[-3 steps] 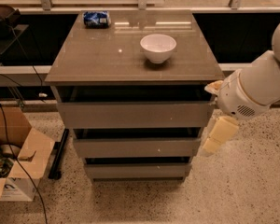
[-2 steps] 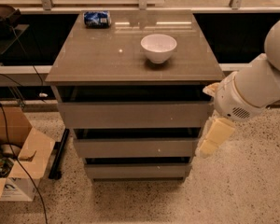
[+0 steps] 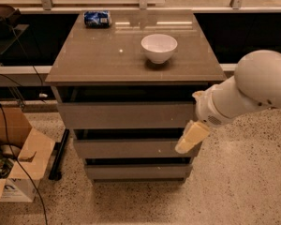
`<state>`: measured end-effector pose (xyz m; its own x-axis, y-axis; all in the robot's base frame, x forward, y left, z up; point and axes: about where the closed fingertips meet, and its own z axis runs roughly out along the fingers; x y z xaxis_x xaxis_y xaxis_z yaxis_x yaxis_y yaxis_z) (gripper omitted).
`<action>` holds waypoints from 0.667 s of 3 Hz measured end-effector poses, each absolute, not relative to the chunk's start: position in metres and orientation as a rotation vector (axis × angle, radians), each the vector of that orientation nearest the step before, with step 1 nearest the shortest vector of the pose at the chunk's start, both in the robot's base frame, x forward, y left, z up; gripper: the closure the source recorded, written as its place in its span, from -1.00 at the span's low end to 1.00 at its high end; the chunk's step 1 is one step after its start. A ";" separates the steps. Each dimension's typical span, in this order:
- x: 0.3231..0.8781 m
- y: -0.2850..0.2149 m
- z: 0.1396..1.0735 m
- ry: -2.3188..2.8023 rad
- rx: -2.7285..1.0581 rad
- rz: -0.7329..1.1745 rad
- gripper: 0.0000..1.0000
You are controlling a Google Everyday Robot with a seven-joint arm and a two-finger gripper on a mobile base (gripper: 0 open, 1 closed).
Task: Open top drawer
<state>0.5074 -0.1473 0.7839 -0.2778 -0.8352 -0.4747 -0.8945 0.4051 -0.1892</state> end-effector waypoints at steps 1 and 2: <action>0.549 -0.139 0.754 2.134 -1.426 0.191 -1.00; 0.580 -0.131 0.720 2.141 -1.414 0.234 -1.00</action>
Offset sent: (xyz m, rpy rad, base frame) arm 0.1102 0.0248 -0.1042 0.1109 0.0283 -0.0199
